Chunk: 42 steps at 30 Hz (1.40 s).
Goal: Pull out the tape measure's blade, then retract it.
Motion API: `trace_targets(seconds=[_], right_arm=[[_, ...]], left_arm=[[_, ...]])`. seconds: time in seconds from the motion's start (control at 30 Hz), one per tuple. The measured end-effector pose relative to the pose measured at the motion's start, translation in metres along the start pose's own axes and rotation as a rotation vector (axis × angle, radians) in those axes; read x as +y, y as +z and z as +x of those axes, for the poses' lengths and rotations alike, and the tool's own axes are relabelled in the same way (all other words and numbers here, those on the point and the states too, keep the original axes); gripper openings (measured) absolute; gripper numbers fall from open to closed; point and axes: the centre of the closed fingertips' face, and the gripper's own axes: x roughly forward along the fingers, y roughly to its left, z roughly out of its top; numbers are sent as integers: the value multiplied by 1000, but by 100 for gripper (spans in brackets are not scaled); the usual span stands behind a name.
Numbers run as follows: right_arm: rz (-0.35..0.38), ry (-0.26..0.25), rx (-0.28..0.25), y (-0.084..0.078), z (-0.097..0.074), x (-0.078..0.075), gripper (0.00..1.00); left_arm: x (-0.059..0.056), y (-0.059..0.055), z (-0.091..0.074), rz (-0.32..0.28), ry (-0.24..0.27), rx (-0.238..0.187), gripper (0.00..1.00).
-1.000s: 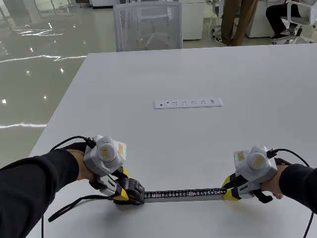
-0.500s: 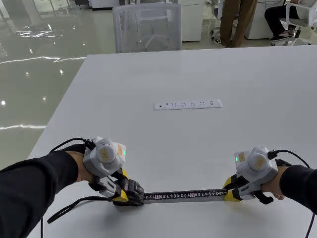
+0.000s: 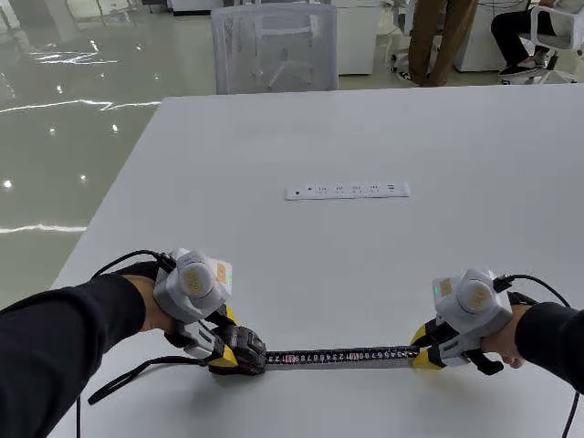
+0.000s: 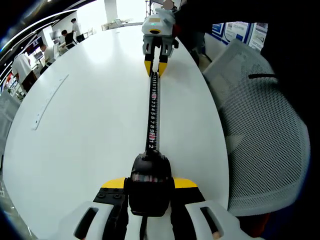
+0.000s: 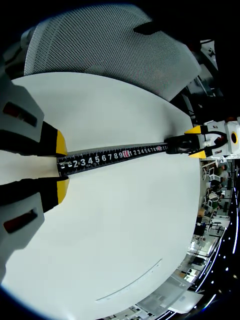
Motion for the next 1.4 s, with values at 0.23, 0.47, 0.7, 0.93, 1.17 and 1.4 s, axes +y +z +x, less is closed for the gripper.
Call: trace_targets(seconds=[0.23, 0.47, 0.7, 0.93, 1.17, 1.4], right_arm=[[-20, -8, 2, 0, 0, -1, 12], [6, -17, 11, -1, 0, -2, 13], [3, -37, 24, -1, 0, -2, 13], [63, -65, 16, -2, -2, -1, 25], [103, -125, -61, 8, -13, 3, 31], [144, -193, -132, 13, -33, 9, 38]], left_arm=[[1, 0, 0, 5, 8, -21, 28], [5, -1, 2, 20, 50, -37, 29], [16, -9, 3, -22, 124, -21, 39], [35, -5, -13, -202, 234, -150, 71], [30, -21, -17, -388, 255, -236, 100], [27, -29, -30, -516, 305, -341, 100]])
